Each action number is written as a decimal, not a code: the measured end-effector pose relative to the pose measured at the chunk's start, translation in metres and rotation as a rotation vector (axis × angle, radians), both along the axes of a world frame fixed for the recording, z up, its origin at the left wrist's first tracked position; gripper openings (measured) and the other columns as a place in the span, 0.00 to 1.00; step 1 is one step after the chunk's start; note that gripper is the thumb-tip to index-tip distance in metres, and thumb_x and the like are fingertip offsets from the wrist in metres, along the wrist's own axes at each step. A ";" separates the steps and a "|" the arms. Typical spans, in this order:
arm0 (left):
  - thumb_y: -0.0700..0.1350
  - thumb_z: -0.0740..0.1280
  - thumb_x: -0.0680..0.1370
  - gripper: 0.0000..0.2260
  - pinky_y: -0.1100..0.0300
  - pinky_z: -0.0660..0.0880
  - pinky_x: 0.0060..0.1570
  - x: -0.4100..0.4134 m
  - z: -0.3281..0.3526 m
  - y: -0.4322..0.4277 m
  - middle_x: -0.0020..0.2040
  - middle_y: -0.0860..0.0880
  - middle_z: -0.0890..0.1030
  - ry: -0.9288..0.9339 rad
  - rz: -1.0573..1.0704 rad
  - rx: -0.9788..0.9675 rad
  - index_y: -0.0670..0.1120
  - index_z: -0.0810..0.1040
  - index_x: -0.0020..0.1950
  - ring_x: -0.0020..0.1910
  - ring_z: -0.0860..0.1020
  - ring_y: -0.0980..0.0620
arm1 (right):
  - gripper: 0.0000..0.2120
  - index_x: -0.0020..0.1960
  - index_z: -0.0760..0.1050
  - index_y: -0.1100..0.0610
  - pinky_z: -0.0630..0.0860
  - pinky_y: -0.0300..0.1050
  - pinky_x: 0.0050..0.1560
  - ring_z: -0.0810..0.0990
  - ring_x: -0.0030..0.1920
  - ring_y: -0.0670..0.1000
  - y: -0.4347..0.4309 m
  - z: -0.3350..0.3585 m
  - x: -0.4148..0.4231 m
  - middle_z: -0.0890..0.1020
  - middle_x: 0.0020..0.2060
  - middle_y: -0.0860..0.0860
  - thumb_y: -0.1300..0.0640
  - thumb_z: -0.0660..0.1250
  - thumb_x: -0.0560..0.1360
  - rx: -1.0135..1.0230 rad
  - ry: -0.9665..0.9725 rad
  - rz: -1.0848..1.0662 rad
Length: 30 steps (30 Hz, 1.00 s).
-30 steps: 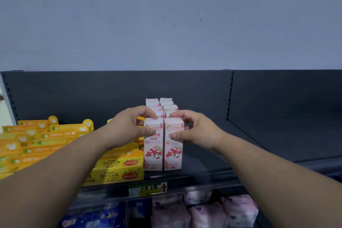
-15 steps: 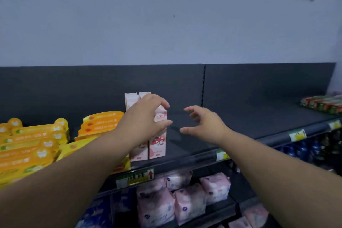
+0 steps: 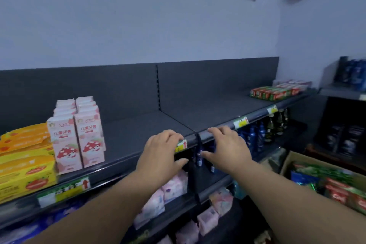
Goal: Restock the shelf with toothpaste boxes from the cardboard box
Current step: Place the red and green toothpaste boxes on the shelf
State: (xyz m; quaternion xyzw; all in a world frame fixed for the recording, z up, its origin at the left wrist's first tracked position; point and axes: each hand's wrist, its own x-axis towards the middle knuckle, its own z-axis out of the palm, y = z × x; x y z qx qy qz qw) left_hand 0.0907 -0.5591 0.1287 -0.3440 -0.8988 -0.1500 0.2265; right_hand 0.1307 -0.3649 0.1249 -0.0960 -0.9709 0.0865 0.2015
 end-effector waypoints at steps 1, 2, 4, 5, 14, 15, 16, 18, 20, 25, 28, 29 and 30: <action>0.58 0.68 0.73 0.24 0.61 0.61 0.66 0.007 -0.006 0.018 0.65 0.56 0.69 -0.018 -0.011 0.001 0.55 0.68 0.67 0.64 0.69 0.54 | 0.34 0.73 0.60 0.46 0.68 0.51 0.67 0.67 0.68 0.54 0.018 -0.005 0.012 0.67 0.67 0.49 0.35 0.66 0.72 -0.009 -0.016 -0.028; 0.59 0.68 0.74 0.25 0.60 0.61 0.66 0.014 -0.013 0.038 0.65 0.56 0.68 -0.036 -0.022 0.000 0.55 0.68 0.68 0.65 0.68 0.54 | 0.34 0.74 0.60 0.46 0.68 0.51 0.67 0.68 0.68 0.54 0.037 -0.011 0.025 0.67 0.67 0.49 0.35 0.66 0.72 -0.019 -0.029 -0.055; 0.59 0.67 0.74 0.26 0.60 0.60 0.68 0.029 -0.024 0.078 0.66 0.57 0.67 -0.056 -0.043 -0.007 0.55 0.66 0.69 0.66 0.67 0.54 | 0.35 0.73 0.60 0.45 0.68 0.52 0.67 0.68 0.67 0.54 0.077 -0.024 0.051 0.67 0.67 0.49 0.35 0.66 0.72 -0.029 -0.045 -0.106; 0.60 0.67 0.74 0.26 0.60 0.59 0.68 0.037 -0.029 0.099 0.67 0.57 0.67 -0.068 -0.056 -0.012 0.55 0.65 0.70 0.67 0.67 0.54 | 0.34 0.73 0.60 0.45 0.68 0.52 0.66 0.68 0.67 0.55 0.096 -0.030 0.065 0.67 0.67 0.49 0.35 0.66 0.72 -0.030 -0.051 -0.133; 0.61 0.65 0.76 0.31 0.55 0.56 0.73 0.106 -0.084 0.269 0.73 0.55 0.60 -0.161 -0.143 -0.081 0.55 0.58 0.75 0.73 0.60 0.53 | 0.34 0.73 0.60 0.44 0.67 0.52 0.67 0.67 0.68 0.54 0.262 -0.078 0.200 0.68 0.67 0.49 0.34 0.65 0.72 -0.047 -0.115 -0.401; 0.61 0.65 0.76 0.32 0.55 0.55 0.73 0.112 -0.091 0.284 0.74 0.55 0.59 -0.178 -0.147 -0.090 0.55 0.58 0.76 0.73 0.59 0.53 | 0.35 0.74 0.60 0.44 0.67 0.52 0.67 0.67 0.68 0.54 0.277 -0.083 0.214 0.68 0.67 0.48 0.33 0.65 0.72 -0.057 -0.125 -0.436; 0.61 0.64 0.76 0.32 0.54 0.54 0.73 0.118 -0.097 0.298 0.74 0.55 0.59 -0.201 -0.154 -0.097 0.55 0.57 0.76 0.74 0.58 0.53 | 0.35 0.74 0.60 0.44 0.67 0.52 0.67 0.67 0.69 0.54 0.290 -0.089 0.226 0.68 0.68 0.48 0.33 0.65 0.72 -0.072 -0.140 -0.471; 0.61 0.65 0.75 0.32 0.55 0.55 0.73 0.126 -0.110 0.323 0.74 0.55 0.59 -0.237 -0.186 -0.110 0.55 0.57 0.75 0.73 0.58 0.53 | 0.36 0.74 0.59 0.44 0.66 0.52 0.68 0.66 0.69 0.54 0.315 -0.101 0.249 0.67 0.69 0.49 0.33 0.64 0.72 -0.107 -0.169 -0.541; 0.61 0.65 0.75 0.32 0.55 0.54 0.72 0.131 -0.119 0.346 0.74 0.55 0.60 -0.261 -0.227 -0.125 0.55 0.58 0.75 0.73 0.58 0.53 | 0.36 0.74 0.60 0.45 0.67 0.52 0.67 0.67 0.69 0.54 0.336 -0.112 0.265 0.67 0.69 0.49 0.33 0.64 0.72 -0.135 -0.183 -0.605; 0.60 0.66 0.75 0.31 0.56 0.53 0.72 0.131 -0.139 0.398 0.73 0.55 0.60 -0.306 -0.308 -0.157 0.55 0.59 0.75 0.73 0.58 0.53 | 0.35 0.74 0.60 0.44 0.67 0.53 0.67 0.68 0.68 0.54 0.371 -0.141 0.281 0.68 0.68 0.48 0.34 0.65 0.72 -0.216 -0.218 -0.700; 0.59 0.66 0.75 0.30 0.56 0.54 0.73 0.123 -0.151 0.427 0.72 0.55 0.61 -0.331 -0.360 -0.170 0.55 0.60 0.74 0.72 0.59 0.54 | 0.36 0.75 0.59 0.44 0.67 0.54 0.68 0.67 0.69 0.54 0.388 -0.159 0.279 0.67 0.70 0.48 0.35 0.65 0.72 -0.258 -0.243 -0.754; 0.59 0.66 0.75 0.30 0.56 0.54 0.72 0.119 -0.156 0.436 0.72 0.55 0.61 -0.343 -0.377 -0.173 0.55 0.60 0.74 0.72 0.59 0.54 | 0.36 0.75 0.59 0.44 0.67 0.54 0.68 0.67 0.69 0.54 0.394 -0.163 0.277 0.67 0.70 0.48 0.34 0.65 0.72 -0.265 -0.252 -0.774; 0.59 0.66 0.75 0.29 0.56 0.55 0.72 0.114 -0.160 0.445 0.72 0.55 0.61 -0.354 -0.393 -0.172 0.55 0.61 0.74 0.72 0.60 0.54 | 0.35 0.75 0.59 0.44 0.67 0.54 0.68 0.67 0.69 0.54 0.399 -0.167 0.274 0.67 0.70 0.48 0.34 0.64 0.72 -0.272 -0.263 -0.793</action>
